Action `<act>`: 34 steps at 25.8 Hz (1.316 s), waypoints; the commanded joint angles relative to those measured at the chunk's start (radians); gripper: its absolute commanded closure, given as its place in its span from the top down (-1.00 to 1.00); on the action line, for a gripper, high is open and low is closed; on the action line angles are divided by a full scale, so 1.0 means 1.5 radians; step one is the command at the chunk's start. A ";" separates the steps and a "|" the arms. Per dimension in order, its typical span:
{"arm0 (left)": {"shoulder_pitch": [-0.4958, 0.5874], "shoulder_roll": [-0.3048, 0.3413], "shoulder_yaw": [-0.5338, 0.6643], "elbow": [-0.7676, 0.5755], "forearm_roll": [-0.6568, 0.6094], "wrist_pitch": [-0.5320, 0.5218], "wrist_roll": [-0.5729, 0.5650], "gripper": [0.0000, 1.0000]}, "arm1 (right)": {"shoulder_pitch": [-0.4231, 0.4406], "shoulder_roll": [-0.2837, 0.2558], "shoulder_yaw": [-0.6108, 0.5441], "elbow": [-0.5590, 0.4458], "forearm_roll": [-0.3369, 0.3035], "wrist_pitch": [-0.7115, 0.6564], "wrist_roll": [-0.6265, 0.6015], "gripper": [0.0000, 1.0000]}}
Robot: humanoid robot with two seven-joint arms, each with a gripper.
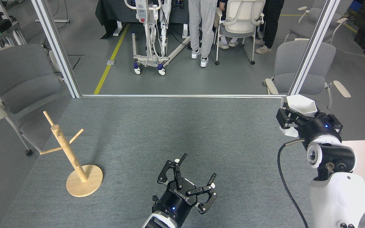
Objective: Hang cup on storage rack
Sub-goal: 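Carry the cup toward the center and bring the left gripper beneath it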
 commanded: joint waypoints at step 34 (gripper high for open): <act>-0.213 -0.007 -0.050 0.189 0.174 -0.034 -0.097 0.98 | 0.014 0.075 0.358 -0.012 0.109 0.296 0.051 -0.09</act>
